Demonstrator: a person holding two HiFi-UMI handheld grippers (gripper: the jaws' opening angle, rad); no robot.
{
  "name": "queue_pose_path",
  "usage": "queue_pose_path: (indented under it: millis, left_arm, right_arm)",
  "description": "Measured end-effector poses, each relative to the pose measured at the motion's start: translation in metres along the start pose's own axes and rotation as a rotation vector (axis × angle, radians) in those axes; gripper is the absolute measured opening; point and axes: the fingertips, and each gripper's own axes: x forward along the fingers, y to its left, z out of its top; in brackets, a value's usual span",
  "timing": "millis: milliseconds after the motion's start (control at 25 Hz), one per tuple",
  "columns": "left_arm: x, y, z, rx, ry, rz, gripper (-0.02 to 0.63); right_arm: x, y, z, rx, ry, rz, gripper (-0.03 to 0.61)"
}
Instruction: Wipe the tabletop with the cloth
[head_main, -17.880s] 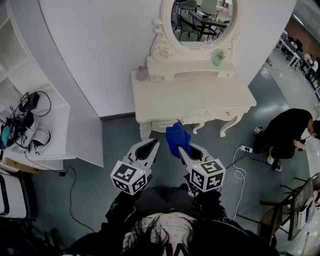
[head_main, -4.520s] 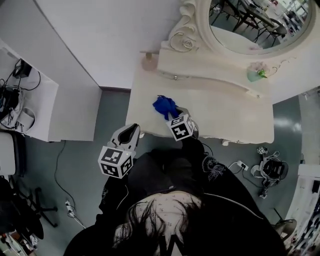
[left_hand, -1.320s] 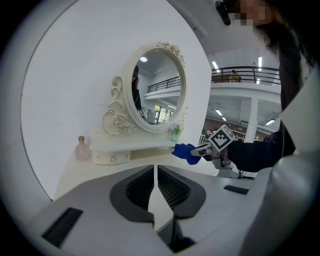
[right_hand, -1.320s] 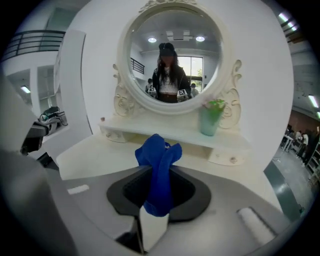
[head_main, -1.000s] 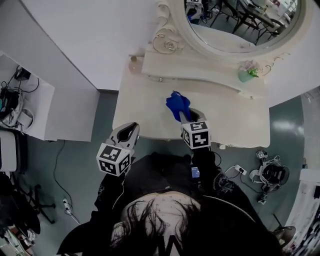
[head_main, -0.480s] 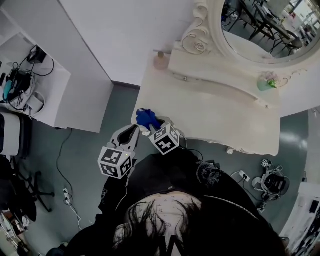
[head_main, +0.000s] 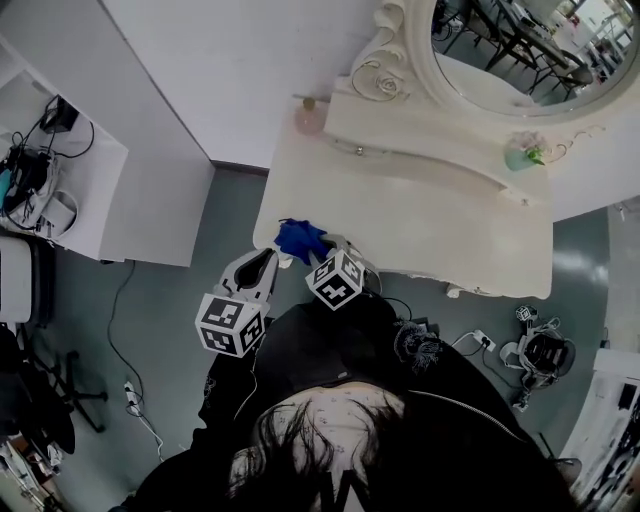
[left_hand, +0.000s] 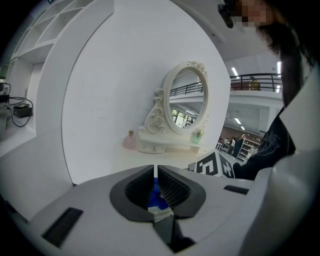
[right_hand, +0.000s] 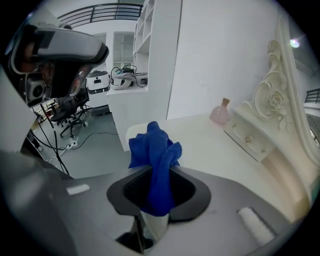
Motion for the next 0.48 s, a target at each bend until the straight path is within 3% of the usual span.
queue_pose_path:
  millis: [480]
  left_arm:
    - [0.045, -0.065, 0.013, 0.061, 0.014, -0.088, 0.003]
  right_arm:
    - [-0.05, -0.064, -0.068, 0.111, 0.018, -0.079, 0.086]
